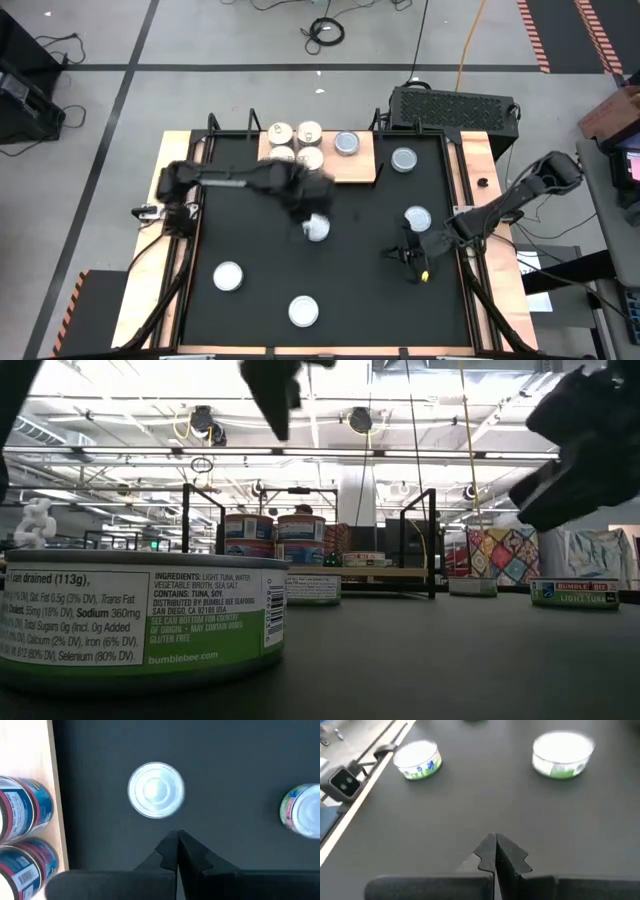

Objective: Stack canned seafood by type on shelf
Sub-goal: Put the green tuna can on the shelf

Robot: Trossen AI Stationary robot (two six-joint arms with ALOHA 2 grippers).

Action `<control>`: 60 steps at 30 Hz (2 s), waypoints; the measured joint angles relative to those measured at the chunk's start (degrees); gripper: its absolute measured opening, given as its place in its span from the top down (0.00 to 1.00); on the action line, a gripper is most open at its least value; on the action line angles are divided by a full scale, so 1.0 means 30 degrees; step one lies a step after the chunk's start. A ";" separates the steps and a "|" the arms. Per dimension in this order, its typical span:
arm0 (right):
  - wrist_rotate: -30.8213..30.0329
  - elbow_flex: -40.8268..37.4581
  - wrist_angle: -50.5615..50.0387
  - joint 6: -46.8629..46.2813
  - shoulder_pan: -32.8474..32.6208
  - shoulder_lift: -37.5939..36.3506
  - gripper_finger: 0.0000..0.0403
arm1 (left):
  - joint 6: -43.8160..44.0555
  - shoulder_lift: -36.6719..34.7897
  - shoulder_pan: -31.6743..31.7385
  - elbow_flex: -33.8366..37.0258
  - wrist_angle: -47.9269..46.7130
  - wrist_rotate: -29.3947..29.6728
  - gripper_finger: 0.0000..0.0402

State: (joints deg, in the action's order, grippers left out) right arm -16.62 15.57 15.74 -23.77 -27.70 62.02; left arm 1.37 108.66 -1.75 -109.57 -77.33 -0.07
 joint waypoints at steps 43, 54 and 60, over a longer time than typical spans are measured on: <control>-0.4807 0.4198 0.7215 0.0151 0.3205 1.0609 1.00 | 0.6879 -0.6576 -0.2866 2.2060 2.0486 0.7070 0.53; -0.3196 0.6954 0.6966 -0.0236 0.5793 1.4463 1.00 | 0.8957 -0.6445 -0.1951 2.2903 2.1993 0.6476 0.53; -0.2790 0.8080 0.6629 -0.0328 0.6661 1.6347 1.00 | 0.8420 -0.5806 -0.1220 2.2885 2.2943 0.4527 0.53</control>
State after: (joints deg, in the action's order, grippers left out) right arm -24.99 39.81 35.62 -24.75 -7.72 111.06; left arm 26.63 91.24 -5.41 -40.91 -8.50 13.51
